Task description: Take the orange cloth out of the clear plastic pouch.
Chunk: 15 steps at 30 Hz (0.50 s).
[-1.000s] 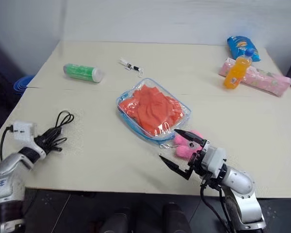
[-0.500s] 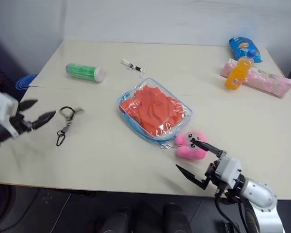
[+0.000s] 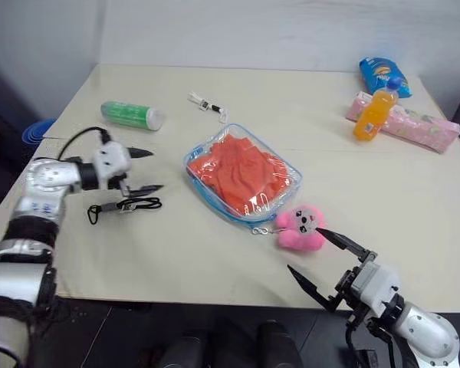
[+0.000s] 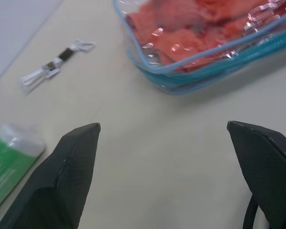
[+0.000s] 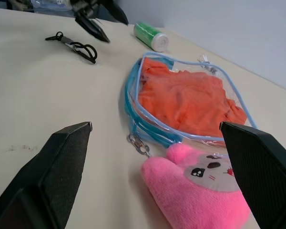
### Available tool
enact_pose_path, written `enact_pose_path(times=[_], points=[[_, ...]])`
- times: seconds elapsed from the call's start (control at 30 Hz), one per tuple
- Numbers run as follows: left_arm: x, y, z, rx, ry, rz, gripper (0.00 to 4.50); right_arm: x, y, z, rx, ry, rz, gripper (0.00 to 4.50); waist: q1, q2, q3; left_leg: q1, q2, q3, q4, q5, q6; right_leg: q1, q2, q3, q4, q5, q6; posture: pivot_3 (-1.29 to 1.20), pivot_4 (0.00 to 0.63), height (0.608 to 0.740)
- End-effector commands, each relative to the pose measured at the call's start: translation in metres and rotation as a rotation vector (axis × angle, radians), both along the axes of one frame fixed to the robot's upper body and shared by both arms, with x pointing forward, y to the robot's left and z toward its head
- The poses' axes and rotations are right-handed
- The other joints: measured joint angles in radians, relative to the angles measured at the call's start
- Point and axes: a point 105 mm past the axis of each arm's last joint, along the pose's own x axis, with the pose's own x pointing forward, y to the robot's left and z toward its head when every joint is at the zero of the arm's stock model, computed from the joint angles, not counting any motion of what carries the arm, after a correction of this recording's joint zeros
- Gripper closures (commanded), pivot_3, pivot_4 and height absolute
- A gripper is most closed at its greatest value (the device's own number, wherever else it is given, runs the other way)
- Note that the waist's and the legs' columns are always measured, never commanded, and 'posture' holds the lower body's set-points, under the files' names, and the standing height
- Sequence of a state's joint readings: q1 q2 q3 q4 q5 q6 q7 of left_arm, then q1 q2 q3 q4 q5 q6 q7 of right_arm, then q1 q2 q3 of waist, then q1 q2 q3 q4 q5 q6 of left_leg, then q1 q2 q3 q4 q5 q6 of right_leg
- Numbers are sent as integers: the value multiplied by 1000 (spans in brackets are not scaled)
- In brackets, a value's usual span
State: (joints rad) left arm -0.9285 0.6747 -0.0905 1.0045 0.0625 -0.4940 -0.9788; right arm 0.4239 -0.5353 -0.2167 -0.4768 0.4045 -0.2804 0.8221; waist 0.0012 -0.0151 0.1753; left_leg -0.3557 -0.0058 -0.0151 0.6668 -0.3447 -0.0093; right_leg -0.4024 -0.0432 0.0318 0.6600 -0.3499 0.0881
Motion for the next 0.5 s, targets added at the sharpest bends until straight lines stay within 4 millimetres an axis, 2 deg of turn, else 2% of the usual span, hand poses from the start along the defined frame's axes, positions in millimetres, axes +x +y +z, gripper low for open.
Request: enact_pose_path(times=[0.03, 0.2, 0.37, 0.5], points=[[18, -13, 15, 115, -153, 24, 12, -2, 2, 11, -3, -45, -11, 0, 1, -1, 0, 0, 0, 0, 0, 0, 0, -1, 0, 0, 0, 0, 0, 0, 150, 740], [34, -38, 14, 273, -270, 10, 12, -2, 2, 15, 0, -54, -40, 0, -1, -2, 0, -4, 0, 2, 0, 0, 0, -7, 0, 2, 3, 0, 0, 0, 150, 740], [38, -55, 6, 322, -267, -19, 12, -6, 5, 14, 11, -54, -66, 0, 0, -2, 0, -4, 0, 2, 0, 1, -1, -7, 0, 2, 3, 0, 0, 0, 150, 740], [37, -69, -1, 311, -224, -52, 907, -8, 4, 14, 14, -59, -89, 0, 8, -2, 0, -4, 0, 2, 0, 1, -1, -7, 0, 2, 3, 0, 0, 0, 150, 740]])
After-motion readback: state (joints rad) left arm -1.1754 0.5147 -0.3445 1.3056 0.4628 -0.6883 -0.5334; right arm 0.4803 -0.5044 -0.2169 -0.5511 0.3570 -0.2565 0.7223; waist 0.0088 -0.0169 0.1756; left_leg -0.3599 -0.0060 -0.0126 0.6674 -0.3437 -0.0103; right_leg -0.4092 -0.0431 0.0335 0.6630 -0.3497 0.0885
